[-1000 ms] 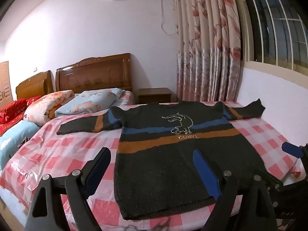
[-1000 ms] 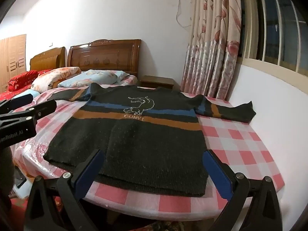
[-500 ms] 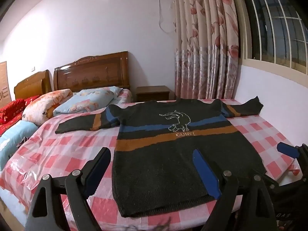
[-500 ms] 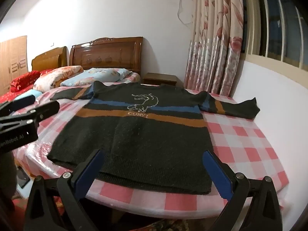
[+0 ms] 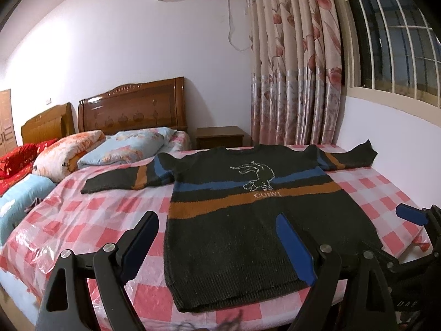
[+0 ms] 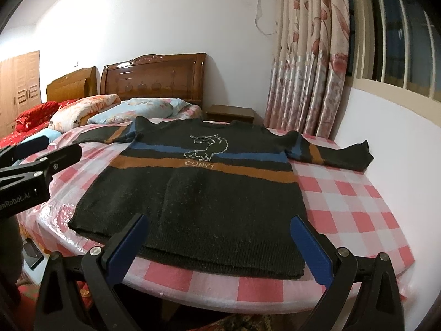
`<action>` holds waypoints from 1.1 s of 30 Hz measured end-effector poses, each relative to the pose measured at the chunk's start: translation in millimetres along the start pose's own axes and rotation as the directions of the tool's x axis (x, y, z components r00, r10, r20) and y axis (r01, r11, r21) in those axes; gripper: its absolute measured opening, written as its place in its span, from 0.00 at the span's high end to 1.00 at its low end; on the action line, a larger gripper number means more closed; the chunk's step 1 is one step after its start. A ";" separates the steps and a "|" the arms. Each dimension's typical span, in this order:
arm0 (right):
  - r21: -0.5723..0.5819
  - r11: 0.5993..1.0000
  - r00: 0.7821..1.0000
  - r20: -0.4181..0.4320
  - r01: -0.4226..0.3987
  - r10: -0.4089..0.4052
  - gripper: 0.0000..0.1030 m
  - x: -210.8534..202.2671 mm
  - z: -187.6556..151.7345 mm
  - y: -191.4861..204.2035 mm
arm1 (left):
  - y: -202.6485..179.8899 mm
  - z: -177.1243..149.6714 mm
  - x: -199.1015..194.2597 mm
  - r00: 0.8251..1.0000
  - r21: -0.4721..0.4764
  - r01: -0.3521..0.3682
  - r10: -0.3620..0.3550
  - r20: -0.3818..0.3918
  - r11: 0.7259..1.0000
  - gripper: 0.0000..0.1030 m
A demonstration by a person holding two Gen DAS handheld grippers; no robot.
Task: Fold small clothes
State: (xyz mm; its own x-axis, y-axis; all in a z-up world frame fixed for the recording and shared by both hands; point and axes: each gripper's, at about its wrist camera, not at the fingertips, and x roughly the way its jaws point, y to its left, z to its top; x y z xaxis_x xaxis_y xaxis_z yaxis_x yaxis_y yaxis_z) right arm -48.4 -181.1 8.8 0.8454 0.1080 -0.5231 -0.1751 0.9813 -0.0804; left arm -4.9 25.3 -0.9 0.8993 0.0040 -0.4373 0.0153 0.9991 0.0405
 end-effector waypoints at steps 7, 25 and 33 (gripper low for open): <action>0.010 1.000 1.000 -0.005 -0.004 0.004 0.00 1.9 -0.9 -2.9 | -5.6 -2.7 1.4 1.000 0.029 0.010 -0.010 -0.012 1.000 0.14; 0.022 1.000 1.000 0.005 0.004 -0.004 0.00 2.2 -3.8 -4.9 | -7.0 -5.0 -1.5 1.000 0.054 0.008 -0.009 0.003 0.998 0.14; 0.021 1.000 0.999 0.035 0.005 -0.006 0.00 0.6 -5.7 -5.5 | -10.9 -0.7 2.0 1.000 0.065 -0.002 0.001 0.011 0.998 0.14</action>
State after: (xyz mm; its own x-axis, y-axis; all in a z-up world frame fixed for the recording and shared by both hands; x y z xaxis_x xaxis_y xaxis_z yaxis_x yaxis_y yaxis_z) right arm -49.8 -187.3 4.1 0.8637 0.1079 -0.4923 -0.1602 0.9849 -0.0651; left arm -3.6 14.4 -2.8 0.9039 0.0046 -0.4277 0.0422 0.9941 0.1000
